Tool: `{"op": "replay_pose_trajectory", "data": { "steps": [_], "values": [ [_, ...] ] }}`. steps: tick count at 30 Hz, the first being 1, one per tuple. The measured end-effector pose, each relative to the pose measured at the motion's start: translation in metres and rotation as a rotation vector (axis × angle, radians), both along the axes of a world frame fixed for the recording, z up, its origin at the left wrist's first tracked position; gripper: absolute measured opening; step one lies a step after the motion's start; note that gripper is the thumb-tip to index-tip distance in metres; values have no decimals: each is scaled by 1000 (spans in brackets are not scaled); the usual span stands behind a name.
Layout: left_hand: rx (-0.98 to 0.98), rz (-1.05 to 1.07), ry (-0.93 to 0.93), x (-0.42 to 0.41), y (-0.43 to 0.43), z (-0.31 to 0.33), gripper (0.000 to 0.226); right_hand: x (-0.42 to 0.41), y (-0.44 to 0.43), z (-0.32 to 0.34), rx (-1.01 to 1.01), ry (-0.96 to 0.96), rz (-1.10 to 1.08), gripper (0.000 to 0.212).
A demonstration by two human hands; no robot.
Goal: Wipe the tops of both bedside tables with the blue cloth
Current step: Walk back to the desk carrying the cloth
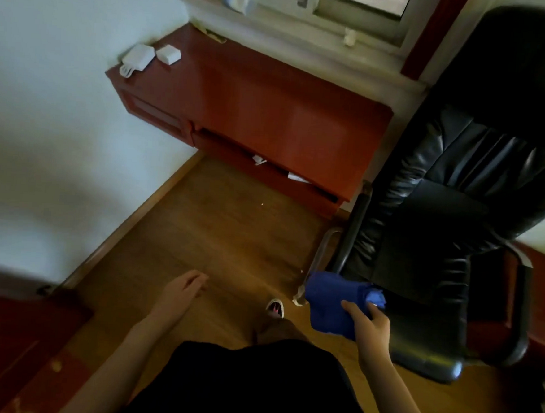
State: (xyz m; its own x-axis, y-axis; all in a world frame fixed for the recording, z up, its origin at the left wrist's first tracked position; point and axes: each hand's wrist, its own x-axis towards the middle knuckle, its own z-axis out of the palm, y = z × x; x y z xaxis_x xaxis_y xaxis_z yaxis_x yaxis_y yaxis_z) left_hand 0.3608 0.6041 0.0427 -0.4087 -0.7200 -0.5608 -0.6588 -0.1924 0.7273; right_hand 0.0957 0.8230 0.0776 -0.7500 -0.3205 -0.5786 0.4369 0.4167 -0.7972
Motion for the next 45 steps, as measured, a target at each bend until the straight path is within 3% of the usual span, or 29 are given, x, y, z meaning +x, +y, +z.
{"op": "replay_pose_trajectory", "data": {
  "steps": [8, 16, 20, 24, 27, 30, 33, 35, 37, 39, 40, 42, 45],
  "values": [
    [-107, -38, -31, -102, -106, 20, 22, -104, -144, 23, -127, 5, 87, 15],
    [-277, -208, -50, -221, -219, 37, 42, -184, -265, 43, -143, 190, 182, 3],
    [-358, -361, -70, -285, -276, 39, 52, -222, -332, 43, -154, 259, 156, 26],
    [-420, -469, -99, -338, -324, 27, 57, -256, -382, 33, -232, 190, 129, 6],
    [-454, -539, -124, -368, -355, 8, 63, -275, -402, -4, -118, 101, 92, 11],
    [-474, -607, -186, -388, -376, -17, 70, -283, -404, -44, 158, 125, 93, 16],
    [-547, -691, -237, -398, -385, -40, 74, -282, -395, -56, 382, 202, 97, 42],
    [-603, -748, -240, -402, -390, -51, 73, -277, -391, -55, 549, 363, 137, 66],
    [-673, -792, -240, -406, -395, -59, 72, -270, -393, -55, 668, 718, 280, 79],
    [-736, -817, -235, -410, -402, -67, 69, -267, -402, -66, 615, 1008, 574, 71],
    [-768, -824, -231, -413, -406, -72, 67, -268, -408, -77, 581, 1060, 719, 65],
    [-819, -837, -231, -418, -414, -79, 63, -273, -420, -98, 574, 1007, 864, 59],
    [-861, -862, -253, -424, -424, -91, 60, -282, -433, -122, 652, 938, 864, 57]
  ]
}}
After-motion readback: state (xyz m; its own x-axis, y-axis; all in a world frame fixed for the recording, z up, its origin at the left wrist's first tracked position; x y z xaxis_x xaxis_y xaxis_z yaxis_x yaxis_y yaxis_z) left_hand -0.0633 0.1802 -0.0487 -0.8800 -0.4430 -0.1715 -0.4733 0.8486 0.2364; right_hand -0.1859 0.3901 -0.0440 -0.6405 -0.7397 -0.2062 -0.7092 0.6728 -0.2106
